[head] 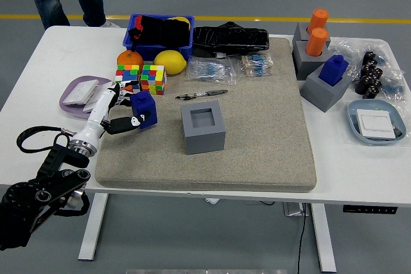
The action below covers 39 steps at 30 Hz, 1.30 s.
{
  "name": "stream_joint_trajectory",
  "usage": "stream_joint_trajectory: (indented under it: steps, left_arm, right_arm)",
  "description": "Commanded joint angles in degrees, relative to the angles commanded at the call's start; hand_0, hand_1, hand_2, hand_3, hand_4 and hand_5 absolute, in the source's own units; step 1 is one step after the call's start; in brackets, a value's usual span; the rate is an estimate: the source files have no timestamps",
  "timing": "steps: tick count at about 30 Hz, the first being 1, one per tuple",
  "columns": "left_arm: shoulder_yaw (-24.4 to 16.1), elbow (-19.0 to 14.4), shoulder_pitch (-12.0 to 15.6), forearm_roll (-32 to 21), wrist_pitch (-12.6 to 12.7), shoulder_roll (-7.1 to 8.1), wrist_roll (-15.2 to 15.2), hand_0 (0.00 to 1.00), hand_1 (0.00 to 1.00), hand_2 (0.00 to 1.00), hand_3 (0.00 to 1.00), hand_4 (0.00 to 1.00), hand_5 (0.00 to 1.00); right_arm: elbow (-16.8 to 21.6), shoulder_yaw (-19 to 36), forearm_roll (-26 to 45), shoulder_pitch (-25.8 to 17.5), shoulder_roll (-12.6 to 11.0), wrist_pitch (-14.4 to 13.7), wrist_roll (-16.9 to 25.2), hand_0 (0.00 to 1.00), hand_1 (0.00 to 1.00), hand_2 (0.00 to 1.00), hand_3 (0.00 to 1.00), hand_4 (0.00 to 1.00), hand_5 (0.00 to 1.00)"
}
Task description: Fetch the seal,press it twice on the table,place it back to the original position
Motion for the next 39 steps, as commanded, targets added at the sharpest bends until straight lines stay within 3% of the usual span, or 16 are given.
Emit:
stream_joint_trajectory:
  steps: [18,26,31,39]
  left_arm:
    - [1.53,2.36,0.61,-1.52,-0.01,-0.80,-0.38,0.574,0.463,0.415,0.814,0.679,0.002]
    - [1.13,1.68,0.44,-1.20,0.05,-0.60,-0.40,0.579,0.464,0.414,0.812,0.679,0.002]
    - [0.18,0.17,0.29,-0.60,0.06,-0.31,-0.29,0.579,0.464,0.414,0.812,0.679,0.002]
    - [-3.47,-5.71,-1.17,2.16,0.28,0.80,0.45,0.574,0.466,0.413,0.811,0.679,0.002]
  right_arm:
    - [0.11,-0.03,0.35,0.01,0.00,0.01,0.12,0.911,0.810,0.810,0.797,0.982,0.693]
    - [0.09,0.20,0.24,0.03,-0.02,-0.02,0.17,0.911,0.809,0.809,0.797,0.982,0.691]
    - [0.16,0.07,0.51,0.03,-0.01,0.06,0.16,0.911,0.809,0.809,0.797,0.982,0.691]
    - [0.18,0.00,0.58,0.03,-0.03,0.09,0.14,0.911,0.809,0.809,0.796,0.983,0.690]
